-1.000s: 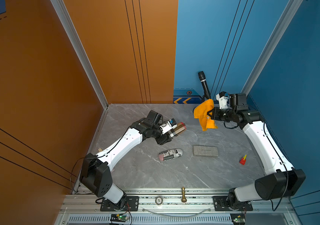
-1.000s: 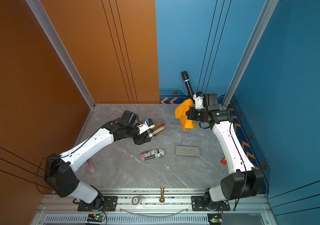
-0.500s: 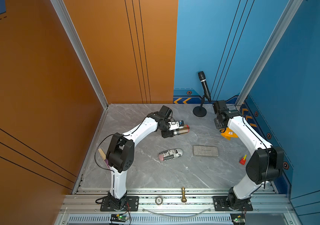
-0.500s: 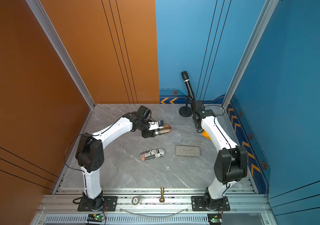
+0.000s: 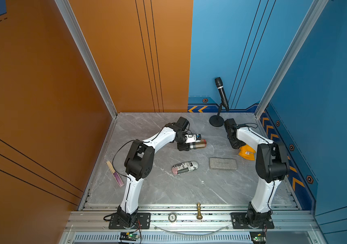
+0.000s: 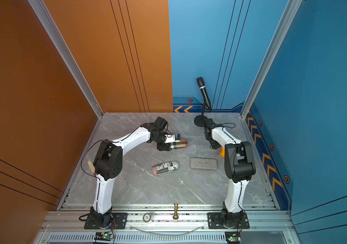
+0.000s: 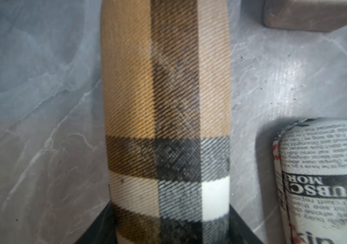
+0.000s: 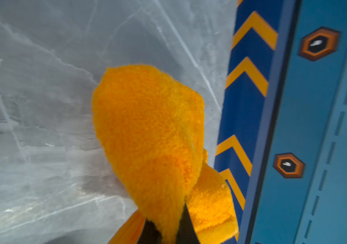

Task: Wipe the eyeglass case
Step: Place the cleaning item at the center of the board.

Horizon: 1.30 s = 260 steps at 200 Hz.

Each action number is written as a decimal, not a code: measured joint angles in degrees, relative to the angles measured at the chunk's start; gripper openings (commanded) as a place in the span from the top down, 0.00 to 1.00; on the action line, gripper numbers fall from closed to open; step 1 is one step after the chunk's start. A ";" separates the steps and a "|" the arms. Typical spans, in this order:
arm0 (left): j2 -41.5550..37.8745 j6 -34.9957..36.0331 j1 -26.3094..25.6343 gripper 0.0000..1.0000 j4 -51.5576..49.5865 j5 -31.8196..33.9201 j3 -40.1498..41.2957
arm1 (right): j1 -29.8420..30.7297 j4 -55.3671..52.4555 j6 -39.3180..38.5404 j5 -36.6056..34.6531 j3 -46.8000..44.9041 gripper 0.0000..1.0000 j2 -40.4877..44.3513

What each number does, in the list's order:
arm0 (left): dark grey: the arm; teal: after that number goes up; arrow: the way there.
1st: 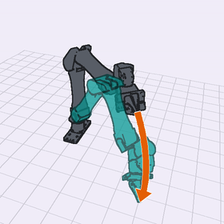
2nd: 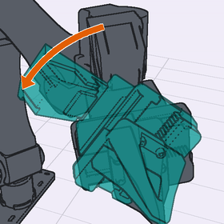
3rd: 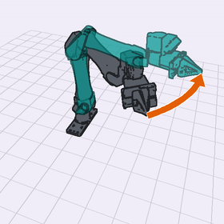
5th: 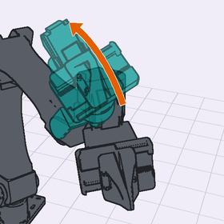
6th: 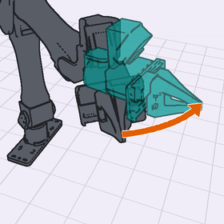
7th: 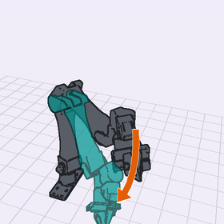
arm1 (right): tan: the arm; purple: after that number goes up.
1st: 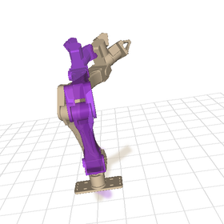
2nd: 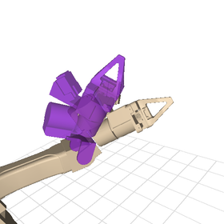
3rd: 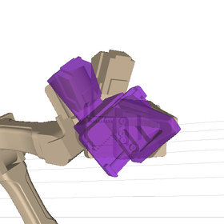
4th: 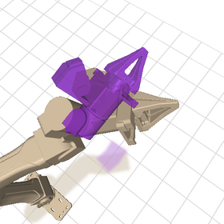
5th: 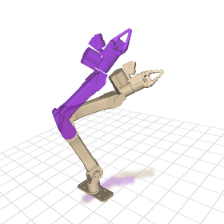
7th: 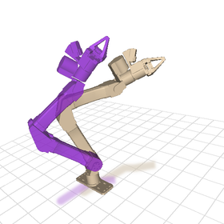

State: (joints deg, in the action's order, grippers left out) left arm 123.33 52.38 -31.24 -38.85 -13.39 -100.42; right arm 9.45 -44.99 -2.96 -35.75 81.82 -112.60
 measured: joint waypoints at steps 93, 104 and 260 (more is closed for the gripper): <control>5.88 1.44 0.42 0.56 -1.62 -1.14 -3.61 | -1.11 -0.02 2.21 11.50 3.61 0.61 -7.26; 6.73 1.86 0.11 0.53 -2.45 -1.07 -4.33 | -1.38 -0.02 2.34 13.00 3.63 0.41 -6.73; 10.29 4.44 -0.70 0.02 -7.21 1.03 -10.01 | -1.25 0.04 4.52 25.11 3.50 0.22 3.96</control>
State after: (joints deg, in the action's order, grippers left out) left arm 133.62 56.82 -31.94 -46.06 -12.36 -110.43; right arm 8.21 -44.95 1.56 -10.63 85.32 -108.64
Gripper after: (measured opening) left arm 0.976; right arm 0.777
